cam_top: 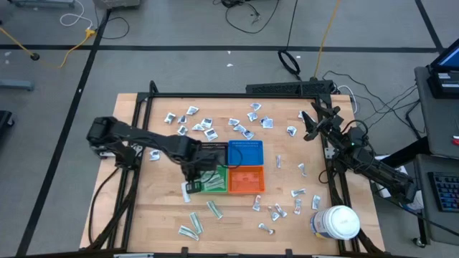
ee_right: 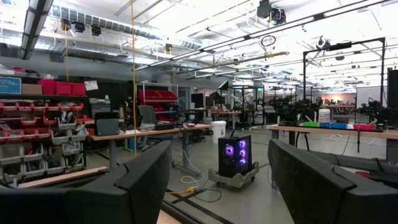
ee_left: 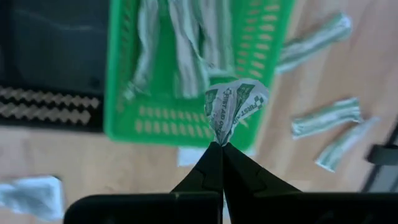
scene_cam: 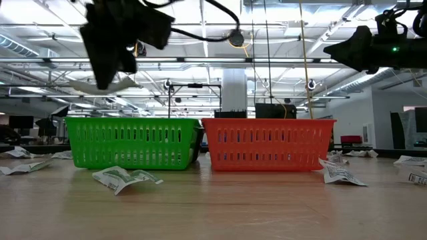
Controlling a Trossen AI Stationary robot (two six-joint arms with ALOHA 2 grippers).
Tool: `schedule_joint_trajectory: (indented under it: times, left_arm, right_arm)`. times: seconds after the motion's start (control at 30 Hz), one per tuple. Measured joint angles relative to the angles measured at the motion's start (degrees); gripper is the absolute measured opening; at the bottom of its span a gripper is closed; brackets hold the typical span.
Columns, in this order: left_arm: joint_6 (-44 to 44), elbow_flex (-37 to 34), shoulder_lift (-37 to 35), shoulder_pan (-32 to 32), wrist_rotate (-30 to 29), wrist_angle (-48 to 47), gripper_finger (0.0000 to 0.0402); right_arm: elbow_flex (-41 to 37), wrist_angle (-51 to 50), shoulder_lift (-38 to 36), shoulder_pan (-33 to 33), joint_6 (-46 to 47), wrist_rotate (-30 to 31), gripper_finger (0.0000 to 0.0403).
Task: Pick & Place First Aid Supplies
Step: Put the bandage into the green bin
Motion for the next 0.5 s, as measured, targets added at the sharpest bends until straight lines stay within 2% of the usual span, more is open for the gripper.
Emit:
schedule_joint_trajectory:
  times: [0.33,0.5]
  left_arm:
    - [6.91,9.72,9.09,1.55,-0.78,-1.97,0.0]
    - [6.43,10.48,11.65,1.1,-3.0,-2.22,0.0]
  right_arm:
    - [0.01,0.0,-0.01,0.0,0.0,0.0,0.0263]
    - [0.01,0.02,0.01,0.0,0.0,0.0,0.0263]
